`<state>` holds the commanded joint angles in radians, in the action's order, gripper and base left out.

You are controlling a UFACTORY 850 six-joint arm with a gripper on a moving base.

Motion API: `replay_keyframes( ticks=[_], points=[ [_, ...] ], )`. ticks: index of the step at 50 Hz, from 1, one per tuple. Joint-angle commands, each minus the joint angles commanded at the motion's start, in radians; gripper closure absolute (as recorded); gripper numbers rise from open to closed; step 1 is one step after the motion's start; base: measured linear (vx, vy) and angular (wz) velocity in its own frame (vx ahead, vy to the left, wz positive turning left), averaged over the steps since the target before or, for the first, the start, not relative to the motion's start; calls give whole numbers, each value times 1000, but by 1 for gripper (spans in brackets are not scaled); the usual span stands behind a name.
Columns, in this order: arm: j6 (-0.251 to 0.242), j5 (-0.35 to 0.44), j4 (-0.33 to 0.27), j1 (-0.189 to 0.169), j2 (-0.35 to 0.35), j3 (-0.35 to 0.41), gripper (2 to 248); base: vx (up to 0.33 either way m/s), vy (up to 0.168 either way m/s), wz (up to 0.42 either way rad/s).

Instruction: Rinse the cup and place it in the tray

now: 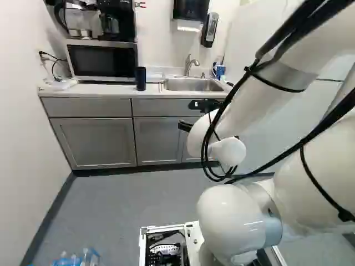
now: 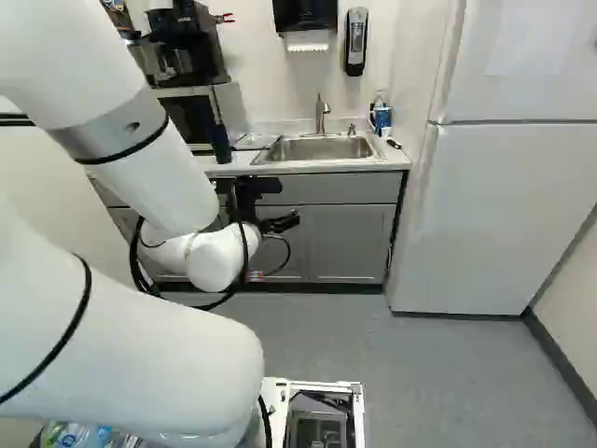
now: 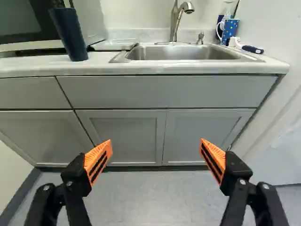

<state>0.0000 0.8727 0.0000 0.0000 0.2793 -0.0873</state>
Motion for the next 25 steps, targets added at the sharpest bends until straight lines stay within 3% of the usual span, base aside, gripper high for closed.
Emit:
replay_keyframes(
  ticks=[25],
  points=[
    [0, 0, 0, 0, 0, 0, 3, 0, 0, 0]
  ],
)
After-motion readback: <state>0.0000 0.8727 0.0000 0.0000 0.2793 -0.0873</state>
